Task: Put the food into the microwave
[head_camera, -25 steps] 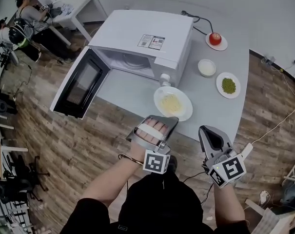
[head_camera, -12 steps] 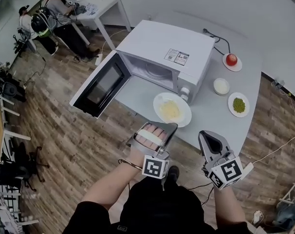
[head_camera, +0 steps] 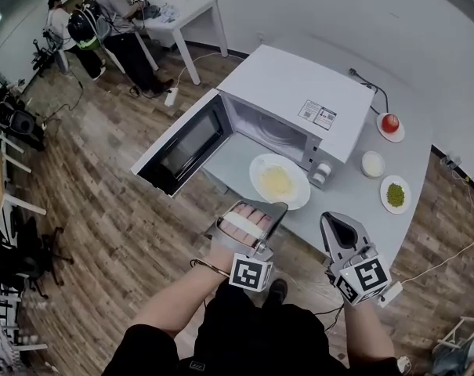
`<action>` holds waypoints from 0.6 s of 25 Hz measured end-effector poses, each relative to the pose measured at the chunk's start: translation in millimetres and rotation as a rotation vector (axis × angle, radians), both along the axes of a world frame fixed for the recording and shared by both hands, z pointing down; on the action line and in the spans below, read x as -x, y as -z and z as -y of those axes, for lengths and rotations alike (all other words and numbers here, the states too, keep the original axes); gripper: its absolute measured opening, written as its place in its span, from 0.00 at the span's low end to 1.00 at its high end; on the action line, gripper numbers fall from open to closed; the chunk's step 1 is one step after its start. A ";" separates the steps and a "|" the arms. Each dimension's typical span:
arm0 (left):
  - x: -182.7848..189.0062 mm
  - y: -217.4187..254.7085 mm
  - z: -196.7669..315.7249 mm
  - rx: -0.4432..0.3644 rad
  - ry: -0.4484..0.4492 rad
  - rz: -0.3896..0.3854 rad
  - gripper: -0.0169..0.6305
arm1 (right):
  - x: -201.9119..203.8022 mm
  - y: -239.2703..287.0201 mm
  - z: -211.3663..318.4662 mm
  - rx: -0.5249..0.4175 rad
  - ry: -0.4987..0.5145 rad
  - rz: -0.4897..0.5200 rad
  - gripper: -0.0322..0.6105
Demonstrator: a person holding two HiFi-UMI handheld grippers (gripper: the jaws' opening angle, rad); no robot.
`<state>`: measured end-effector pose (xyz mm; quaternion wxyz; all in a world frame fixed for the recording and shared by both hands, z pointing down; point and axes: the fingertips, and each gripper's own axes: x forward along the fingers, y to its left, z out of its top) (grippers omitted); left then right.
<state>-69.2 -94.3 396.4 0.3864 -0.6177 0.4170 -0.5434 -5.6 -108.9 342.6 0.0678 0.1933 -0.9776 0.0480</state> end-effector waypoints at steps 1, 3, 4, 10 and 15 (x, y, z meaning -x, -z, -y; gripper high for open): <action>7.1 1.3 1.6 -0.001 -0.002 -0.001 0.05 | 8.0 0.4 0.9 -0.001 -0.001 -0.002 0.07; 22.2 4.1 4.9 -0.003 -0.012 -0.001 0.05 | 23.9 2.5 2.9 -0.003 -0.011 -0.003 0.07; 30.3 6.1 6.8 -0.005 -0.019 -0.002 0.05 | 32.1 4.0 4.2 -0.005 -0.020 -0.004 0.07; 81.0 12.5 18.1 -0.014 -0.084 0.018 0.05 | 83.4 9.4 9.6 -0.023 -0.091 -0.007 0.07; 118.8 15.0 20.3 -0.007 -0.147 0.053 0.05 | 123.2 17.2 4.8 -0.032 -0.152 -0.006 0.07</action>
